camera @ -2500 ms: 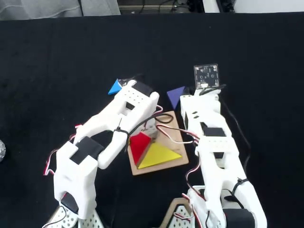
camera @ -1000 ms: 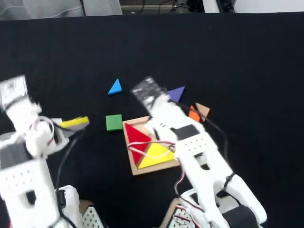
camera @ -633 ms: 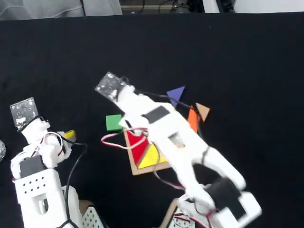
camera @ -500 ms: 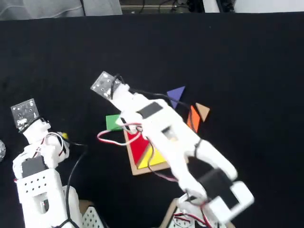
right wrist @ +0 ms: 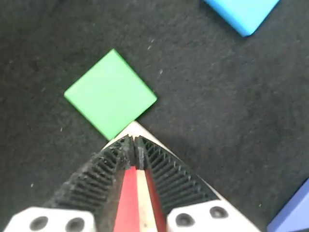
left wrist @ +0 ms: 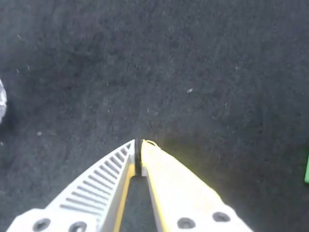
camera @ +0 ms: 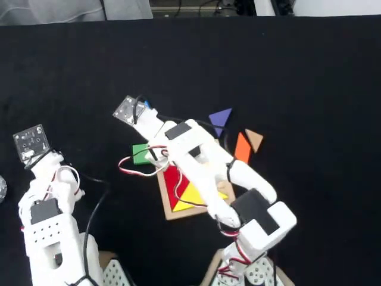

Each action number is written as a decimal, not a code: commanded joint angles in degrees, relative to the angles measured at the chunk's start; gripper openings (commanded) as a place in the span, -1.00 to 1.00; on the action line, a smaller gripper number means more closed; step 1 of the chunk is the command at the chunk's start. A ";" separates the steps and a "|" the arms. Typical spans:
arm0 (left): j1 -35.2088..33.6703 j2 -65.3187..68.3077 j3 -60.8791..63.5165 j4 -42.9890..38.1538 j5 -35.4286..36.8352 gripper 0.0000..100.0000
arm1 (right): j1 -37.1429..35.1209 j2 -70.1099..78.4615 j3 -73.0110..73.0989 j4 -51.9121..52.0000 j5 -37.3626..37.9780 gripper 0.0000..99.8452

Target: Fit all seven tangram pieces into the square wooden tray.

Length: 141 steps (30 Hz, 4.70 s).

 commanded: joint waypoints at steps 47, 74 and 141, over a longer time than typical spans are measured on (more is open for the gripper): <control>0.04 -0.26 0.40 -1.05 0.18 -0.93 | 12.04 -9.98 7.34 2.99 3.52 -0.98; 0.04 -0.26 0.40 -1.05 0.18 -0.93 | 16.70 -8.57 8.84 -2.81 2.20 -0.98; 0.13 -0.09 1.80 -3.25 -2.55 -0.93 | 32.88 -9.63 -2.42 21.63 -41.05 -0.61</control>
